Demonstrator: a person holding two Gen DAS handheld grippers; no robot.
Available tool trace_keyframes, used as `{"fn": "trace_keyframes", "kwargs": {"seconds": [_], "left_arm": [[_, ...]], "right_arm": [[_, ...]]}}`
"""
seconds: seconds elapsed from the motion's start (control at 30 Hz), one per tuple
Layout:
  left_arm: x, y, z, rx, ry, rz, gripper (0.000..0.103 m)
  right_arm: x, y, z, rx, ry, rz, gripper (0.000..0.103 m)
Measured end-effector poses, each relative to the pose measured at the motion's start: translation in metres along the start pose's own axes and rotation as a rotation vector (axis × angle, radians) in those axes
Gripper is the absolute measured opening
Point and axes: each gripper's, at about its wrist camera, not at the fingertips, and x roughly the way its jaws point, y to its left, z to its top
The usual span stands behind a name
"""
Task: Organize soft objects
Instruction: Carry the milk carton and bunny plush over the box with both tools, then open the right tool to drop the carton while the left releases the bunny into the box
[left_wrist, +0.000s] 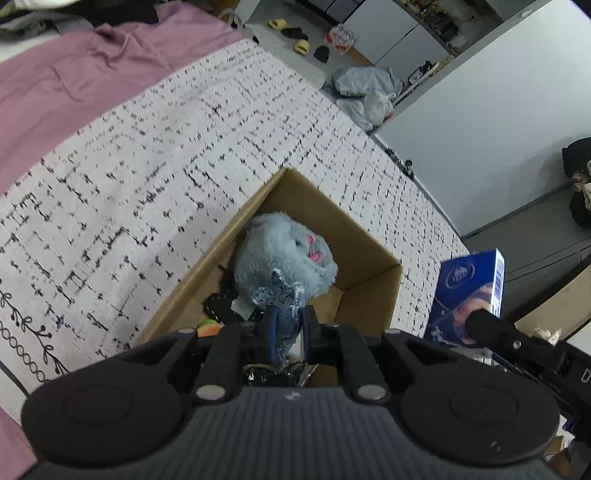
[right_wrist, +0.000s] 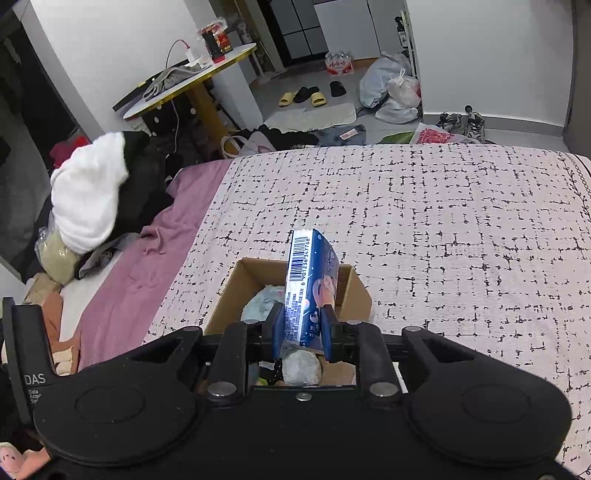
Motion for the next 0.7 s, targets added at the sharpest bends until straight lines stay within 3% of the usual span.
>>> {"fn": "trace_keyframes", "kwargs": {"seconds": [0.03, 0.17, 0.47, 0.7], "left_arm": [[0.001, 0.001, 0.0, 0.0, 0.006, -0.003, 0.014], [-0.003, 0.005, 0.001, 0.012, 0.0, 0.008, 0.043], [-0.027, 0.012, 0.01, 0.04, -0.048, 0.025, 0.052], [-0.042, 0.016, 0.015, 0.066, -0.082, 0.052, 0.069]], "right_arm": [[0.002, 0.001, 0.0, -0.004, 0.002, 0.0, 0.021], [0.011, 0.01, -0.001, -0.022, 0.023, 0.003, 0.021], [0.034, 0.021, -0.002, -0.027, 0.075, 0.002, 0.021], [0.051, 0.024, -0.004, -0.013, 0.094, -0.015, 0.021]]}}
